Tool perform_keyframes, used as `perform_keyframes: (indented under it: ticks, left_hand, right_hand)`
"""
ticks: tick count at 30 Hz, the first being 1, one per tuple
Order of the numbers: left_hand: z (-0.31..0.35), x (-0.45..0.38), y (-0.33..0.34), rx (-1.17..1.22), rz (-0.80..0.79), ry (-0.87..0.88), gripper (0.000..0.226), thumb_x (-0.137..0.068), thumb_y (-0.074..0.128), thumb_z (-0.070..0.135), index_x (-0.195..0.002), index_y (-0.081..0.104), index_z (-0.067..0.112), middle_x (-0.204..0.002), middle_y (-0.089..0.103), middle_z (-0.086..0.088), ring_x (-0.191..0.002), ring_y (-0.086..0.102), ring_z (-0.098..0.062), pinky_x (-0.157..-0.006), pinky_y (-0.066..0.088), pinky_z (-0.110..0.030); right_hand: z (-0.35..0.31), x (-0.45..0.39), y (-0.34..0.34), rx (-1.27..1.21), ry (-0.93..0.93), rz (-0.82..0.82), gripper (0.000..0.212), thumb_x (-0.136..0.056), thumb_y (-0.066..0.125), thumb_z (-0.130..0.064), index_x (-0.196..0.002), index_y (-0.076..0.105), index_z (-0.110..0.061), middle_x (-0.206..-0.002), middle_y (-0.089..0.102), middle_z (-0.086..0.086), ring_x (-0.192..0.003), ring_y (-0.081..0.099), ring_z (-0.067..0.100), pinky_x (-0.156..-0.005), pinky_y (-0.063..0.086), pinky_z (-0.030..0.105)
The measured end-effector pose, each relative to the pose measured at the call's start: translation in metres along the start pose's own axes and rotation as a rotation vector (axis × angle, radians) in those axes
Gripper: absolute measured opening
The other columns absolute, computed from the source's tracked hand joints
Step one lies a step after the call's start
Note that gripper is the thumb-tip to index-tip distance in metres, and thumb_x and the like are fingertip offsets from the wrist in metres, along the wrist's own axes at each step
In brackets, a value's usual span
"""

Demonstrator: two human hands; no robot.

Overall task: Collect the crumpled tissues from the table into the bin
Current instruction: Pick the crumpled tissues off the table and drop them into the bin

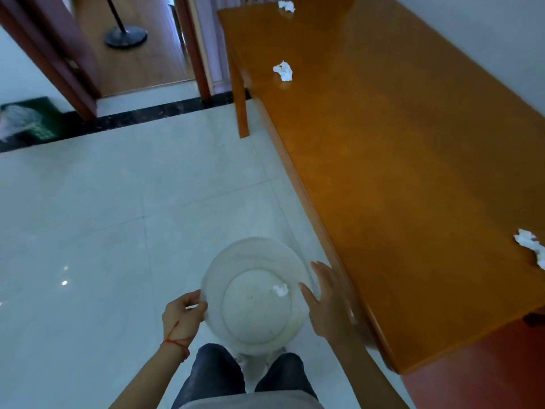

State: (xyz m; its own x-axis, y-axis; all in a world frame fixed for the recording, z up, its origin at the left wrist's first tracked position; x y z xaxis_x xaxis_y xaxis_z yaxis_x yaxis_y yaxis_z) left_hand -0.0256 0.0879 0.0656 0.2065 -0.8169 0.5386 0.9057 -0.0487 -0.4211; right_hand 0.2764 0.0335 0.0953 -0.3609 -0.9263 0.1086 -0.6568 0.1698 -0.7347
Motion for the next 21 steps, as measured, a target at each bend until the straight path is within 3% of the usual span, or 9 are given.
perform_keyframes:
  ticks: [3, 6, 9, 15, 21]
  left_hand:
    - [-0.009, 0.0, -0.021, 0.052, 0.039, -0.009, 0.026, -0.08, 0.06, 0.004, -0.105, 0.065, 0.002, -0.099, 0.064, -0.009, -0.089, 0.062, -0.031, -0.085, 0.052, -0.041]
    - [-0.021, -0.005, -0.038, 0.109, 0.06, -0.045, 0.026, -0.079, 0.059, 0.002, -0.105, 0.065, 0.004, -0.099, 0.065, -0.01, -0.09, 0.063, -0.032, -0.082, 0.052, -0.038]
    - [-0.028, -0.013, -0.054, 0.137, 0.072, -0.059, 0.025, -0.08, 0.061, 0.005, -0.104, 0.066, 0.006, -0.098, 0.066, -0.009, -0.091, 0.063, -0.03, -0.079, 0.051, -0.035]
    - [-0.029, -0.053, -0.089, 0.128, 0.093, -0.085, 0.025, -0.08, 0.062, 0.008, -0.105, 0.066, 0.007, -0.099, 0.066, -0.01, -0.092, 0.063, -0.03, -0.089, 0.053, -0.046]
    - [-0.011, -0.12, -0.121, 0.088, 0.042, -0.086, 0.021, -0.081, 0.063, 0.009, -0.101, 0.067, 0.012, -0.092, 0.066, -0.008, -0.086, 0.064, -0.03, -0.086, 0.054, -0.044]
  right_hand:
    - [-0.003, -0.008, 0.021, -0.071, 0.083, -0.108, 0.057, -0.087, 0.05, -0.046, -0.136, 0.033, -0.022, -0.14, 0.044, 0.0, -0.126, 0.042, 0.016, -0.101, 0.034, 0.029]
    - [-0.011, -0.014, 0.043, -0.147, 0.142, -0.192, 0.045, -0.088, 0.053, -0.035, -0.13, 0.043, -0.02, -0.128, 0.056, 0.001, -0.11, 0.053, 0.013, -0.095, 0.043, 0.029]
    - [-0.023, -0.021, 0.058, -0.165, 0.163, -0.212, 0.036, -0.089, 0.054, -0.025, -0.123, 0.051, -0.015, -0.117, 0.062, 0.004, -0.099, 0.055, 0.012, -0.088, 0.042, 0.023]
    - [-0.051, -0.046, 0.095, -0.171, 0.217, -0.261, 0.032, -0.086, 0.059, -0.018, -0.117, 0.059, -0.009, -0.093, 0.063, 0.002, -0.087, 0.059, 0.016, -0.082, 0.046, 0.024]
    - [-0.09, -0.086, 0.133, -0.176, 0.246, -0.252, 0.03, -0.086, 0.059, -0.014, -0.115, 0.059, -0.007, -0.092, 0.062, 0.001, -0.086, 0.059, 0.016, -0.082, 0.045, 0.022]
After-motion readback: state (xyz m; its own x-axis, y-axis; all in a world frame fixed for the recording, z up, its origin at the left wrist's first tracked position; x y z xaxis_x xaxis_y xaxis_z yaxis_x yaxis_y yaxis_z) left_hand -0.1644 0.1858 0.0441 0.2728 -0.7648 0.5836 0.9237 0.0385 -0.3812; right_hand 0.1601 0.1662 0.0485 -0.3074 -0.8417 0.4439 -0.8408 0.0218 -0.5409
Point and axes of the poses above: each hand's wrist, its own x-axis away from the middle knuckle, its own y-axis out of the palm, z = x × y, the point moved 9 cm from there along -x, towards the middle knuckle
